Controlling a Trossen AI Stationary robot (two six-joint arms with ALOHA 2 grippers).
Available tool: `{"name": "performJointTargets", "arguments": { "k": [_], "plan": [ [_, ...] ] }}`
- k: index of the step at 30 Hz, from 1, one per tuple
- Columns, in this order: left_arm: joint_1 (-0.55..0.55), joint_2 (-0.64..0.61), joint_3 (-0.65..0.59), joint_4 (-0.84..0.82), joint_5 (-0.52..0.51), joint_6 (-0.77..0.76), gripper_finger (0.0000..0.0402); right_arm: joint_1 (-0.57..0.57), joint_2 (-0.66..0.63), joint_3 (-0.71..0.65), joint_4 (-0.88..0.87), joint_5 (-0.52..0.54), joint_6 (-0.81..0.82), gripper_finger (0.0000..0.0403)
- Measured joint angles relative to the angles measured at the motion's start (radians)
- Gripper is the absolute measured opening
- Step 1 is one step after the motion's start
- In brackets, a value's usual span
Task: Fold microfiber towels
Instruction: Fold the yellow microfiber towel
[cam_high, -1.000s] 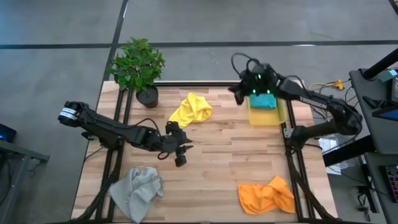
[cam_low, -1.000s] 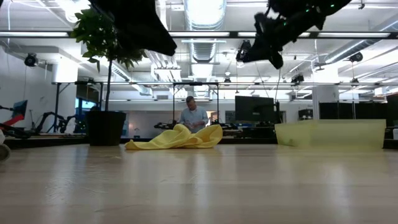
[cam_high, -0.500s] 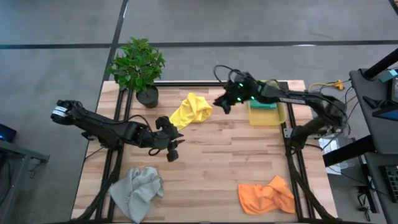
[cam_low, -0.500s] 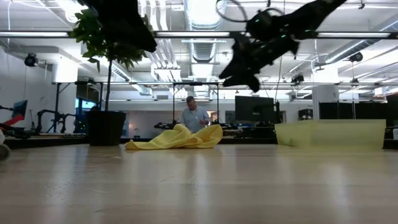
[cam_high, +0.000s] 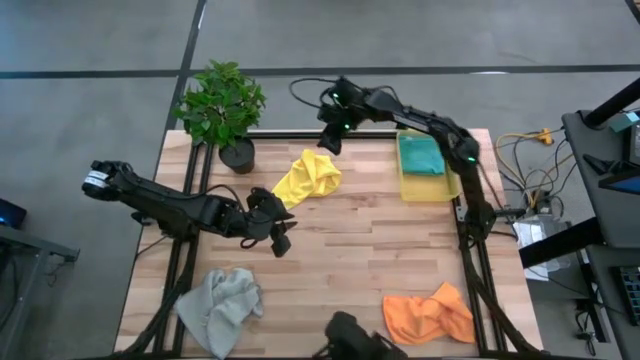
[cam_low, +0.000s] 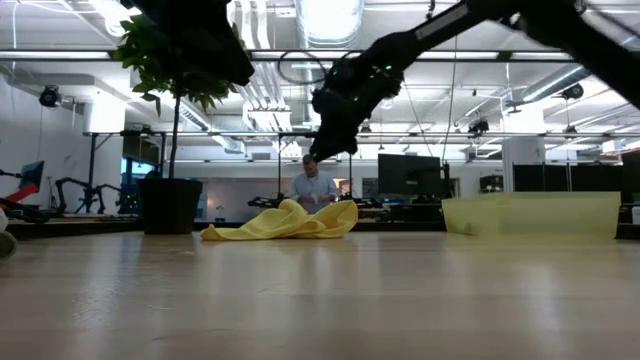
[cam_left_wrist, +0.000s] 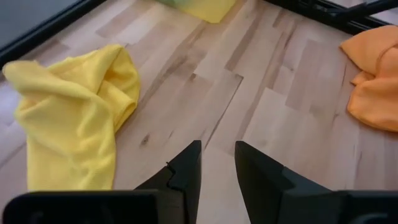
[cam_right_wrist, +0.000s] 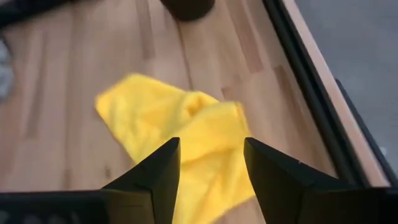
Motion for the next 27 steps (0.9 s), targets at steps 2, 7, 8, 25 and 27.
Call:
{"name": "performJointTargets", "arguments": {
  "k": [2, 7, 8, 25, 27],
  "plan": [
    [0.000, 0.000, 0.000, 0.000, 0.003, -0.006, 0.0083, -0.006, 0.081, 0.122, -0.099, 0.003, -0.057, 0.0171],
    [0.000, 0.000, 0.000, 0.001, 0.034, -0.008, 0.0083, -0.019, 0.199, 0.294, -0.147, 0.002, -0.120, 0.0171],
    [0.000, 0.000, 0.000, 0.001, 0.044, -0.009, 0.0083, -0.019, 0.212, 0.315, -0.150, 0.001, -0.130, 0.0171],
    [0.000, 0.000, -0.001, 0.001, 0.092, -0.028, 0.0083, -0.003, 0.295, 0.291, -0.160, -0.001, -0.182, 0.0172],
    [0.000, 0.000, -0.001, 0.001, 0.106, -0.024, 0.0083, 0.002, 0.302, 0.286, -0.160, -0.001, -0.187, 0.0172]
  ]
}}
